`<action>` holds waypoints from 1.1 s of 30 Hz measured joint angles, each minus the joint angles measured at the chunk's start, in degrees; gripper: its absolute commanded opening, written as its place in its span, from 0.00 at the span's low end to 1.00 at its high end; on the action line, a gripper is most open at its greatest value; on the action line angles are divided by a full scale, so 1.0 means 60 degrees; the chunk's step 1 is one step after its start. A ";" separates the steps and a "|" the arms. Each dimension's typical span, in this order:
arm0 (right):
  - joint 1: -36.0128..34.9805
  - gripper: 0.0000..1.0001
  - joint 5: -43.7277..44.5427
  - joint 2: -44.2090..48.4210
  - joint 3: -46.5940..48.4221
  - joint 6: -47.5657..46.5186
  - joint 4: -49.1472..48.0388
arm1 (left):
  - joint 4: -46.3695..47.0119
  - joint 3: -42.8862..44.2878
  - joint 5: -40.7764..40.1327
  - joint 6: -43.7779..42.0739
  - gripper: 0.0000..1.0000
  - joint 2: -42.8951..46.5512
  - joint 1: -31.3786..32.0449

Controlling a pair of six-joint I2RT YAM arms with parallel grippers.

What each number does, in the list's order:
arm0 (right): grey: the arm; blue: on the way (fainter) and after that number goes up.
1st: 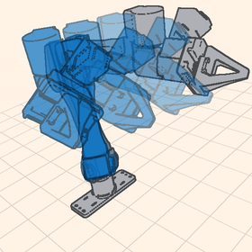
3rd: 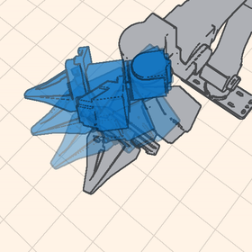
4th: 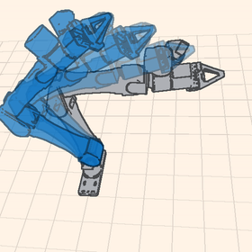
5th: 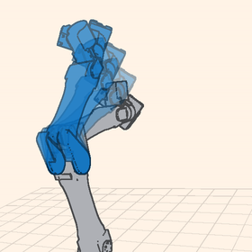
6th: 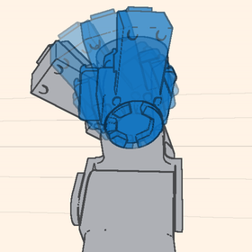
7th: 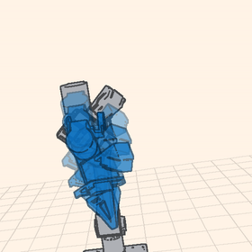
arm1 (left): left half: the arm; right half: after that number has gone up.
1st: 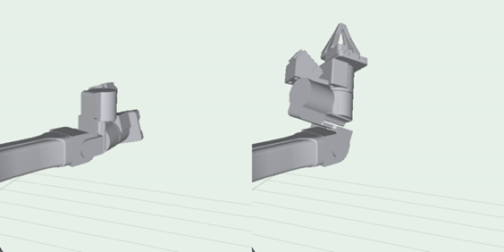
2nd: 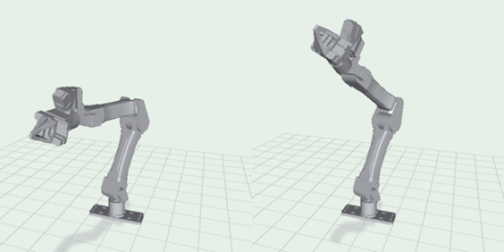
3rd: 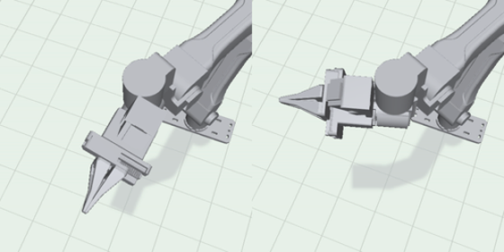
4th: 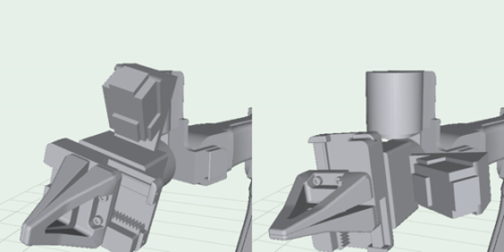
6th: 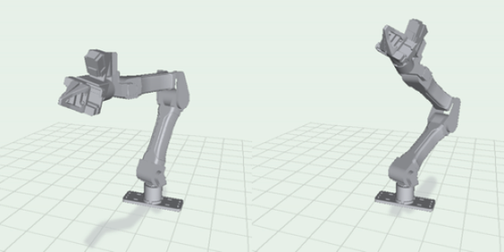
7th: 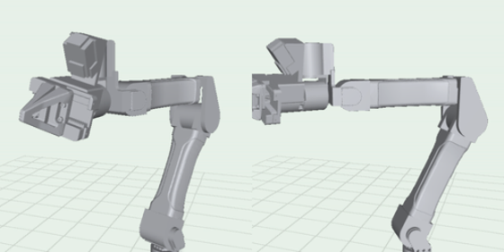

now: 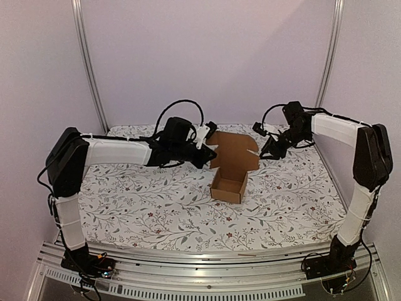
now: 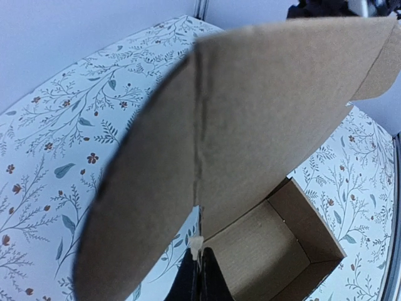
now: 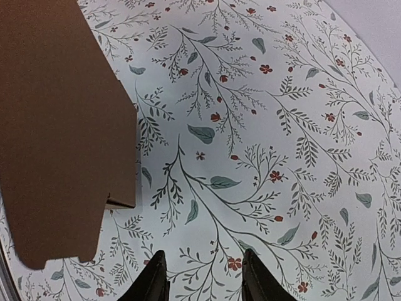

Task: Fold the paper box

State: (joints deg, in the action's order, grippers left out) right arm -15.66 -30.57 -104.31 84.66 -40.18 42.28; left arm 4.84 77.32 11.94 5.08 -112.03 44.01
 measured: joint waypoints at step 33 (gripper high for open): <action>-0.2167 0.66 -0.1512 0.0827 -0.2324 0.0335 -0.0914 | -0.0612 0.0801 -0.0259 0.0353 0.00 -0.0718 0.0550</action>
State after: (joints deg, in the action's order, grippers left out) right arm -28.67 -39.64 -99.35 70.72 -38.17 36.80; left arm 1.17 82.13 10.39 7.20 -116.33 47.31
